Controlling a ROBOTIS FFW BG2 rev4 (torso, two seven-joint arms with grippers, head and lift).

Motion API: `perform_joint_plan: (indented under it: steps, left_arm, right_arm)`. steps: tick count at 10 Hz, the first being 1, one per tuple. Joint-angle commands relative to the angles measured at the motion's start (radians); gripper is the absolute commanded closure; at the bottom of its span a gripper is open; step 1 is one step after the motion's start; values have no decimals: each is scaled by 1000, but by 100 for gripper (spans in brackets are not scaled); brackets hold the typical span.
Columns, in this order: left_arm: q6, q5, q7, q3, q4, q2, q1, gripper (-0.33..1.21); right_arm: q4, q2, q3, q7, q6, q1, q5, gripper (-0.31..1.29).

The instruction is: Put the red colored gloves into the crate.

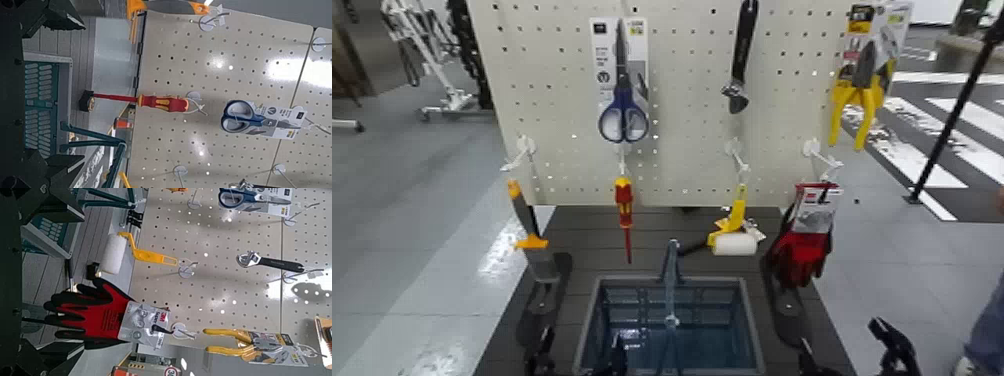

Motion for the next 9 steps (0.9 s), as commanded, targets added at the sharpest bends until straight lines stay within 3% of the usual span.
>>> perform_joint_plan:
  steps: [1,6,7,8,9]
  left_arm:
    - [11,-1,-3,6,-4,-69,2,11]
    - [21,-1,-8,12,-3,-72,0,11]
    - [24,-1,-11,13,-3,-75,0,11]
    - [24,-1,-13,13,-3,-77,0,11]
    - [28,0,-14,12,-1,-77,-1,11]
  right_arm:
    - [1,0,-1,0,0,0,0,15]
    - [5,5,-21,15,0,-8,-12,15]
    - [8,8,-35,22,18,-22,-38,15]
    - [13,9,-64,49,35,-55,-35,15]
    - [13,8,-97,134,92,-103,-55,15]
